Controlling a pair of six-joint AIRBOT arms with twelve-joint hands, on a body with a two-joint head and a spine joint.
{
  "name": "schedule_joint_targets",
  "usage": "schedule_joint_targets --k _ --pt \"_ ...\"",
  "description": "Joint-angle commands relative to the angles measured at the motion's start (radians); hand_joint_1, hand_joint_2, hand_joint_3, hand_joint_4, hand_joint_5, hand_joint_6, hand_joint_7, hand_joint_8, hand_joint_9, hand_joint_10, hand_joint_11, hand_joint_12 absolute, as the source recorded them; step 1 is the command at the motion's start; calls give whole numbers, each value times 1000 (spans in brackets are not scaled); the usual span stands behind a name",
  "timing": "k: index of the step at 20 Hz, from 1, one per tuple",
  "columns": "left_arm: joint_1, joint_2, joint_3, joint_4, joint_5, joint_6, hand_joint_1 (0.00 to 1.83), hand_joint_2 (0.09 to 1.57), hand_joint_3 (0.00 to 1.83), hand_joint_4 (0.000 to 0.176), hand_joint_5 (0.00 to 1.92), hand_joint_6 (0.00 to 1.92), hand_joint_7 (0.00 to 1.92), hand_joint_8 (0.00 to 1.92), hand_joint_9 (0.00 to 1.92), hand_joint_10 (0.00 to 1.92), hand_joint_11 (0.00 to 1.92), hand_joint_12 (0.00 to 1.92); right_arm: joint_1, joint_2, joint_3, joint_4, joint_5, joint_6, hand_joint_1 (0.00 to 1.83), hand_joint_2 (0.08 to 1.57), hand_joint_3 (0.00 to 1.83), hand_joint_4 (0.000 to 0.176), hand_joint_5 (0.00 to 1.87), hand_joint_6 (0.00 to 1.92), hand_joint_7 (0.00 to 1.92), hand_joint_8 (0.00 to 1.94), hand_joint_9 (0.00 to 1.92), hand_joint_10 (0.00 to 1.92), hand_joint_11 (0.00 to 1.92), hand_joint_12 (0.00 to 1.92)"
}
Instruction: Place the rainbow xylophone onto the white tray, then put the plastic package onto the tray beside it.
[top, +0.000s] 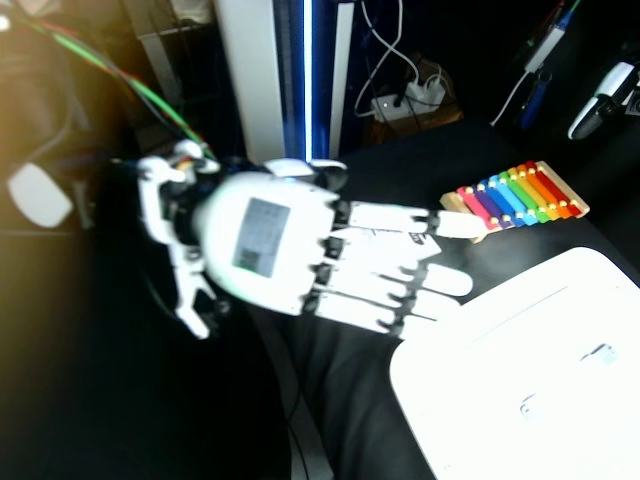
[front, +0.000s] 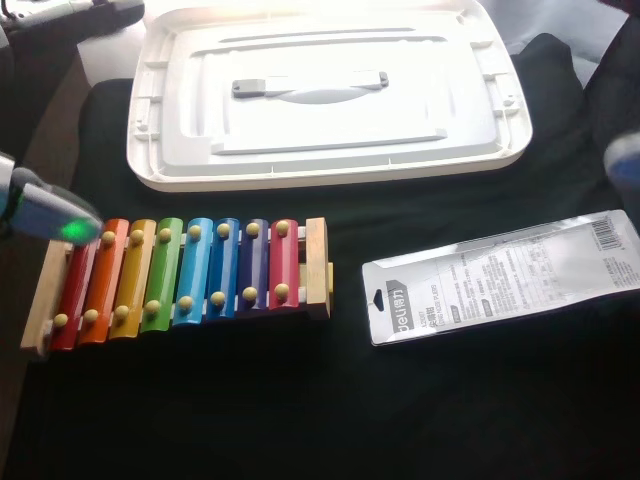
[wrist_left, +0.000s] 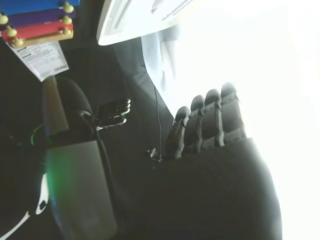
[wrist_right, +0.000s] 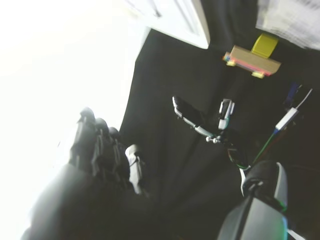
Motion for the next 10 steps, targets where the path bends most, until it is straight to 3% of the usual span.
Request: schedule_joint_targets --k 1,4,8,10 --pt "-16 0 -1 -33 -89 -1 650 797 5 4 18 0 189 3 246 1 90 447 22 3 4 55 106 11 435 969 17 62 0 0 0 0 0 0 0 0" --pt "-17 1 -6 -10 -86 -20 640 799 0 0 2 1 184 0 233 0 93 378 23 1 4 52 106 11 412 958 8 62 0 0 0 0 0 0 0 0" --pt "-31 -4 -6 93 -66 -113 656 792 0 0 0 0 138 0 212 0 55 360 24 -4 4 52 106 11 465 953 3 73 0 0 0 0 0 0 0 0" --pt "-63 -16 -6 177 -36 -167 638 754 0 0 30 11 170 13 230 8 87 371 24 -10 6 51 106 11 476 946 0 60 0 0 0 0 0 0 0 0"
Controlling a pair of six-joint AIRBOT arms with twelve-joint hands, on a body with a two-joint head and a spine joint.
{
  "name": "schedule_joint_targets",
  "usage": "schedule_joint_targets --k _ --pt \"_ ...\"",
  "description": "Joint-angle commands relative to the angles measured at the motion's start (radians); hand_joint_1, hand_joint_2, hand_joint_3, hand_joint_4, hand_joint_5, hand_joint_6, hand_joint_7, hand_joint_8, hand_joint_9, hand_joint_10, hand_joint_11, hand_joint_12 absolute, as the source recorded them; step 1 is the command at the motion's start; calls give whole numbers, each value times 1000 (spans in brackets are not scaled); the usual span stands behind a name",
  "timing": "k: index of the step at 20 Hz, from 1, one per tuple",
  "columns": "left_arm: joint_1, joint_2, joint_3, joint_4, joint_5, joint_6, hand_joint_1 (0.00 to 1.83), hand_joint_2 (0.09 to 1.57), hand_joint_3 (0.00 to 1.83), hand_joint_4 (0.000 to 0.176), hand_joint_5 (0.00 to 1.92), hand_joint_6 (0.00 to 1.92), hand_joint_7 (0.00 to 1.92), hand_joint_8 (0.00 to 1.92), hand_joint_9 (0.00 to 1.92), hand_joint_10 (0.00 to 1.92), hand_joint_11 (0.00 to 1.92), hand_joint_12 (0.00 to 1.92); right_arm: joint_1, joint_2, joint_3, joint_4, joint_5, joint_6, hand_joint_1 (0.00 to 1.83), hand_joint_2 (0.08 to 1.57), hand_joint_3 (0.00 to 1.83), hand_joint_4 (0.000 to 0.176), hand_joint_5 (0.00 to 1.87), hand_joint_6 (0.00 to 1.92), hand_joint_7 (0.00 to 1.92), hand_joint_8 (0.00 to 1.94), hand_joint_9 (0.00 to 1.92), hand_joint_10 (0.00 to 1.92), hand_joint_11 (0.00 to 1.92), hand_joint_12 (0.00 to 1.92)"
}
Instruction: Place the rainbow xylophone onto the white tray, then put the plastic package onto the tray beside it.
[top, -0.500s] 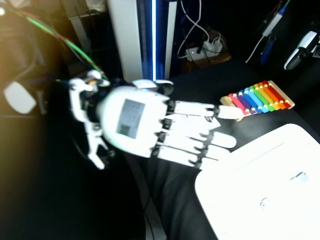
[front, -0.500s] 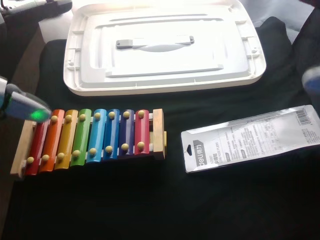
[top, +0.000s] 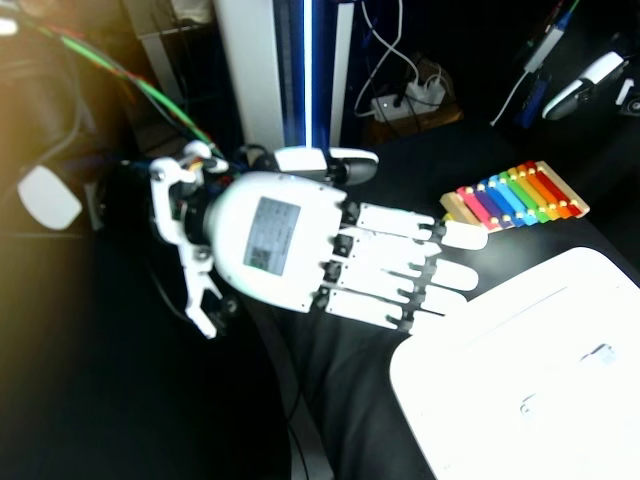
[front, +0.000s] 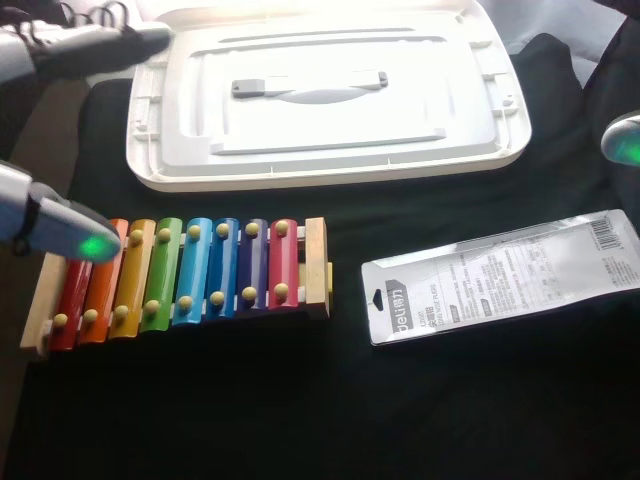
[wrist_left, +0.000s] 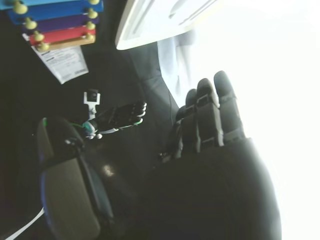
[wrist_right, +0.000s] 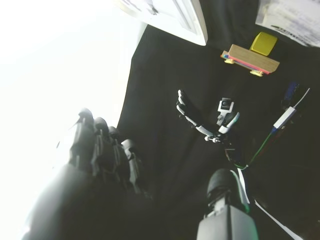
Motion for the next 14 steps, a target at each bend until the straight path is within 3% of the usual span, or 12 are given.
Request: schedule_joint_targets --k 1,3,4,6,11,14 --pt "-27 -11 1 2 -66 -31 710 744 0 0 38 12 167 10 216 1 73 364 16 -4 4 56 105 10 476 941 0 52 0 0 0 0 0 0 0 0" --pt "-65 -39 7 110 -36 -104 729 735 0 0 26 4 131 0 147 0 31 345 16 -6 4 56 105 10 427 922 0 53 0 0 0 0 0 0 0 0" --pt "-80 -58 14 177 -25 -153 717 714 0 0 23 2 107 0 105 0 8 334 18 -7 5 56 105 10 432 904 0 71 0 0 0 0 0 0 0 0" --pt "-122 -108 43 321 4 -277 696 752 0 0 0 0 5 0 5 0 0 34 21 -10 8 56 105 10 444 889 0 81 0 0 0 0 0 0 0 0" --pt "-140 -133 39 418 13 -334 685 717 0 0 0 0 5 1 2 0 37 17 26 -13 8 52 105 10 481 826 0 85 0 0 0 0 0 0 0 0" --pt "-142 -149 49 473 20 -385 606 709 0 0 0 0 29 11 48 17 100 47 26 -18 8 51 105 10 505 804 0 103 0 0 0 0 0 0 0 0"
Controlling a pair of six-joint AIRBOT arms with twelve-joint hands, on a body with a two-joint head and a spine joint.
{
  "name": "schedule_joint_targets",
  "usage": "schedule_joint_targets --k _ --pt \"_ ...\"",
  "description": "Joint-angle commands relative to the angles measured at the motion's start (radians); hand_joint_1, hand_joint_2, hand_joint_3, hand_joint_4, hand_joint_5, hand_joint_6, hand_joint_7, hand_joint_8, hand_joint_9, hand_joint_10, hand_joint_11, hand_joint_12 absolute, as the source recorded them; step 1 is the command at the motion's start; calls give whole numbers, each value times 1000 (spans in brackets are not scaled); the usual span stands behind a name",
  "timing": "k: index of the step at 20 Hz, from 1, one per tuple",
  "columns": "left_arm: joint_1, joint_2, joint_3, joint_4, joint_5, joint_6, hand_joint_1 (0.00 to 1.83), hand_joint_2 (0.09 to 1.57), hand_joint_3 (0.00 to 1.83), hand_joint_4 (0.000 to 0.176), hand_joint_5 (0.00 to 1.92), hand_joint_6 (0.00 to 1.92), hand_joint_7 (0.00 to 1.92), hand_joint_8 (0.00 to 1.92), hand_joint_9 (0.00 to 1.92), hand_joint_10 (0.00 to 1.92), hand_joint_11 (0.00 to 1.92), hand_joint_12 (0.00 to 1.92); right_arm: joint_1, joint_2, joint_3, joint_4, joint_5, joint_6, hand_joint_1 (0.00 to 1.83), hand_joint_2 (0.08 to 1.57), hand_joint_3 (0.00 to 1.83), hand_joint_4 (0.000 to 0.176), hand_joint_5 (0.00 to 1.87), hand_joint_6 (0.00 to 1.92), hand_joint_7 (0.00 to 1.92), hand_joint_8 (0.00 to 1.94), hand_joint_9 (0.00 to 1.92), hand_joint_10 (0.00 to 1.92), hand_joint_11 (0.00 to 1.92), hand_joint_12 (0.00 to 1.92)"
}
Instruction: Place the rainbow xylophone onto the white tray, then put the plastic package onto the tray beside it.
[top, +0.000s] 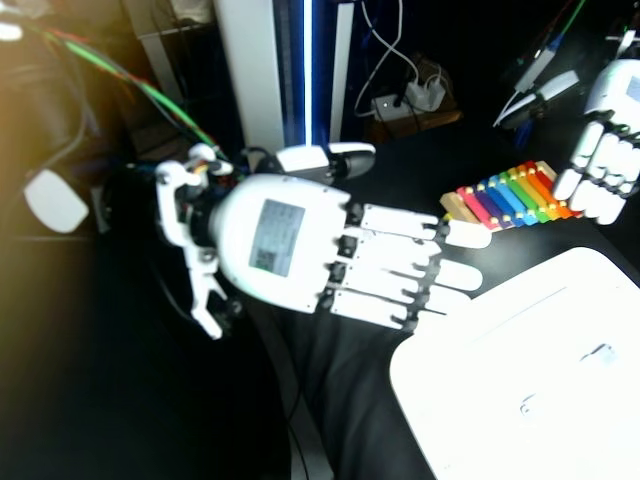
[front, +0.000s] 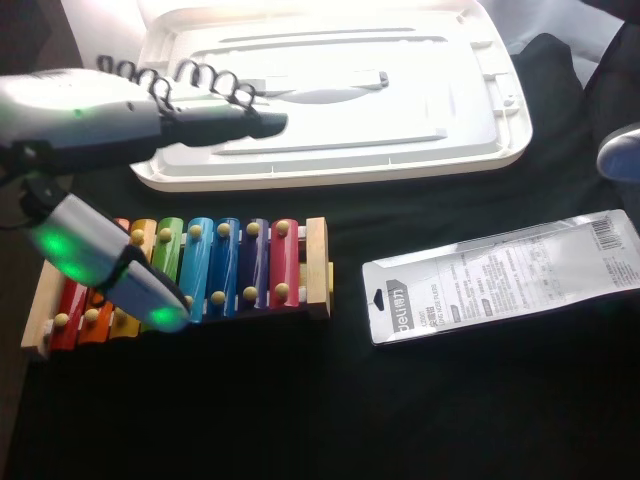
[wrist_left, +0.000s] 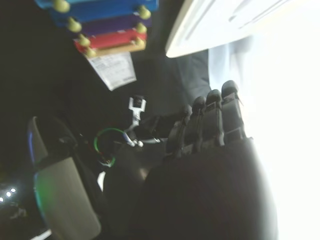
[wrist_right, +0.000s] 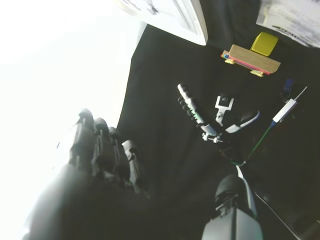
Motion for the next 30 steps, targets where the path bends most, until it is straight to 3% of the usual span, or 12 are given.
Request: schedule_joint_targets --k 1,2,8,10,13,16,19,22,23,26,28,30 --pt "-13 -8 6 -26 -45 -29 556 701 0 0 0 0 38 12 58 19 109 51 19 0 3 55 105 10 531 795 0 112 0 0 0 0 0 0 0 0" --pt "-13 -16 11 -4 -44 -48 542 681 0 0 0 0 55 14 64 16 107 49 19 -2 4 54 105 10 568 795 0 98 0 0 0 0 0 0 0 0" --pt "-4 -65 33 52 -19 -67 484 670 0 0 0 0 84 14 54 3 9 11 19 -2 5 46 105 10 597 773 0 88 0 0 0 0 0 0 0 0" --pt "11 -85 46 53 -17 -68 504 649 0 43 0 0 30 0 2 0 0 0 19 -2 4 45 105 10 622 761 0 90 0 0 0 0 0 0 0 0" --pt "26 -106 61 55 -9 -69 555 639 0 27 0 0 46 8 24 9 30 13 19 -2 4 43 105 10 652 753 0 81 0 0 0 0 0 0 0 0" --pt "42 -127 78 60 3 -72 571 618 0 31 0 0 61 9 42 11 63 30 19 -2 4 42 105 10 662 751 0 74 0 0 2 1 0 0 3 1" --pt "53 -140 90 63 18 -72 572 632 0 0 0 0 50 0 46 7 83 43 19 -2 3 41 105 10 679 733 0 71 16 6 12 4 0 0 10 5" --pt "62 -147 101 63 34 -74 542 623 0 0 0 0 39 0 45 4 83 46 19 -2 2 39 105 10 735 736 0 56 20 5 31 8 2 1 41 19" --pt "63 -148 103 66 38 -74 549 614 0 12 0 0 38 0 37 1 76 45 19 -2 1 38 105 10 706 720 0 56 24 5 39 10 17 7 70 32" --pt "63 -151 109 73 54 -74 556 605 0 0 0 0 52 5 62 9 111 66 19 -2 0 37 105 10 725 710 0 64 26 4 53 11 27 8 82 41" --pt "69 -151 109 77 62 -74 548 611 0 19 0 0 50 2 60 6 114 74 19 -2 -2 34 105 10 727 702 0 62 28 3 67 12 32 8 85 46" --pt "74 -153 109 83 71 -74 572 615 0 3 0 0 35 0 56 3 104 75 19 -2 -3 32 105 10 703 695 0 56 21 0 66 9 30 6 94 53"
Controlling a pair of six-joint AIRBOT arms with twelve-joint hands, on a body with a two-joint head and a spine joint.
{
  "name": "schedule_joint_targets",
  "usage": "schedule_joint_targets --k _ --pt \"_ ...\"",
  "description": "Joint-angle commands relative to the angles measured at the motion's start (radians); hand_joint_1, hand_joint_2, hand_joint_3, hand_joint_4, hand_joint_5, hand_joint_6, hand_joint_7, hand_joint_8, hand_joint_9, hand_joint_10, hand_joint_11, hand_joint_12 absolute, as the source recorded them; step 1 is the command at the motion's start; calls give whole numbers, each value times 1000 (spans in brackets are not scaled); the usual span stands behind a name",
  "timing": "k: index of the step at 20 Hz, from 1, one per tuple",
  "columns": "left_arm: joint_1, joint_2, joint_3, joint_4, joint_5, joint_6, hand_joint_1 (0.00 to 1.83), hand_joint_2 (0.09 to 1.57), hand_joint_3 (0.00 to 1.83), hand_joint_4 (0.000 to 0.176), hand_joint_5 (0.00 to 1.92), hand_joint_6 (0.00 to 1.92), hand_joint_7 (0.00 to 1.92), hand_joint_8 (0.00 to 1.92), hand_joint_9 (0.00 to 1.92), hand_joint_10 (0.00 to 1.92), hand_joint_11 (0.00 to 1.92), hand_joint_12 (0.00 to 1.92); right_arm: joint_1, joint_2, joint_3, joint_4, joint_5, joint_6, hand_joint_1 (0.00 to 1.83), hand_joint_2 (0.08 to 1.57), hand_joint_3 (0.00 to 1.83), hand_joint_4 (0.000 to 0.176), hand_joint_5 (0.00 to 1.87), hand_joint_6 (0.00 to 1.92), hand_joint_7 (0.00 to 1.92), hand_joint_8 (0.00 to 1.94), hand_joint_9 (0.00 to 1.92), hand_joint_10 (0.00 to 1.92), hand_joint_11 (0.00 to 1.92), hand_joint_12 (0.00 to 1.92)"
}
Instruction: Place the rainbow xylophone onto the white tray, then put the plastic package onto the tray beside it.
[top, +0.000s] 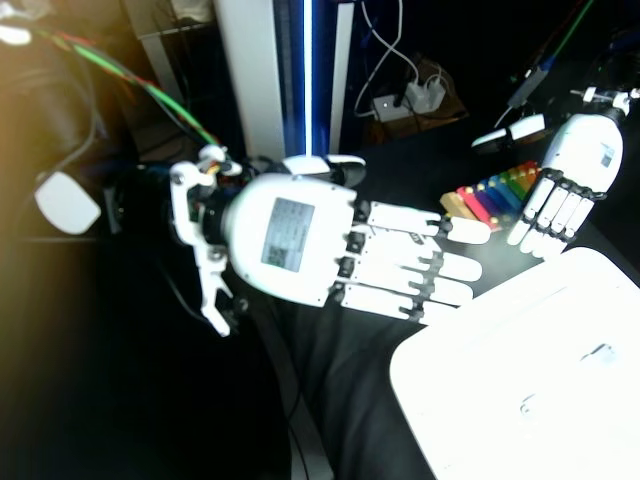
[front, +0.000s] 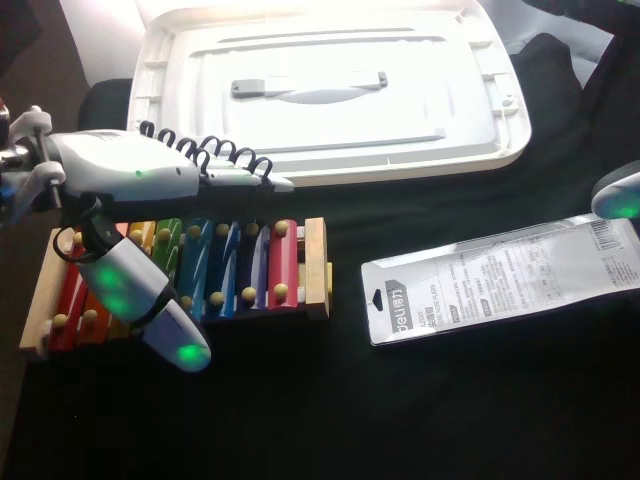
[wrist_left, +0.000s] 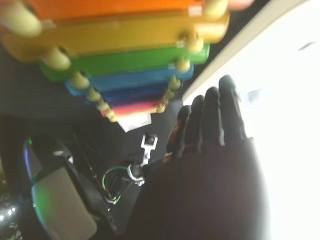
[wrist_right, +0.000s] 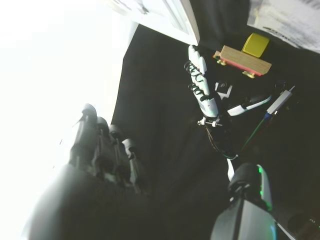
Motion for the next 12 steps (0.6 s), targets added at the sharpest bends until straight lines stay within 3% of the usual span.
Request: schedule_joint_targets --k 1,2,3,4,5,6,7,9,10,11,12 --pt "-6 -11 2 -28 -27 -12 613 613 0 16 0 0 31 0 44 0 82 69 19 0 -4 54 105 10 704 692 0 54 22 1 64 7 29 5 96 56" --pt "-3 -14 2 -27 -23 -12 610 606 0 23 0 0 31 0 44 1 85 73 19 -1 -5 52 105 10 701 689 0 54 29 3 56 2 22 2 86 55" --pt "-1 -16 3 -27 -22 -12 603 614 0 17 0 0 49 7 67 10 112 87 19 -1 -6 50 105 10 691 693 0 47 45 8 56 2 32 6 107 68" --pt "2 -20 5 -26 -21 -12 608 614 0 29 0 0 68 13 84 15 126 96 19 -1 -8 48 105 10 693 692 0 41 59 12 57 2 34 6 132 83" --pt "6 -23 7 -24 -19 -12 590 619 2 34 0 0 80 15 95 17 134 101 20 -1 -8 46 105 10 698 695 0 50 66 12 55 1 27 2 123 84" --pt "9 -26 7 -19 -16 -12 580 621 3 50 0 0 75 10 94 14 131 103 22 -1 -9 43 105 10 705 693 0 50 71 12 62 4 32 4 124 88" --pt "14 -28 7 -17 -13 -12 570 612 0 64 0 0 90 12 106 15 145 115 23 -1 -10 42 105 10 698 686 4 48 82 9 74 2 52 0 87 207" --pt "22 -31 7 -17 -9 -12 591 625 4 25 0 0 102 12 130 20 163 131 25 -1 -13 39 106 10 678 694 0 55 102 1 97 2 72 3 3 426" --pt "26 -32 7 -17 -7 -13 574 625 3 35 0 0 100 9 133 18 166 136 28 -1 -14 35 106 10 687 702 0 47 105 1 100 1 72 2 0 424" --pt "30 -34 7 -17 -5 -13 596 637 0 22 0 0 99 3 143 8 143 220 30 -1 -16 31 106 10 691 706 1 52 117 5 100 1 72 1 0 426" --pt "33 -35 7 -16 -3 -13 634 641 0 46 0 0 61 0 112 1 65 336 34 -1 -17 26 106 10 703 724 5 59 126 5 94 2 72 1 0 467"
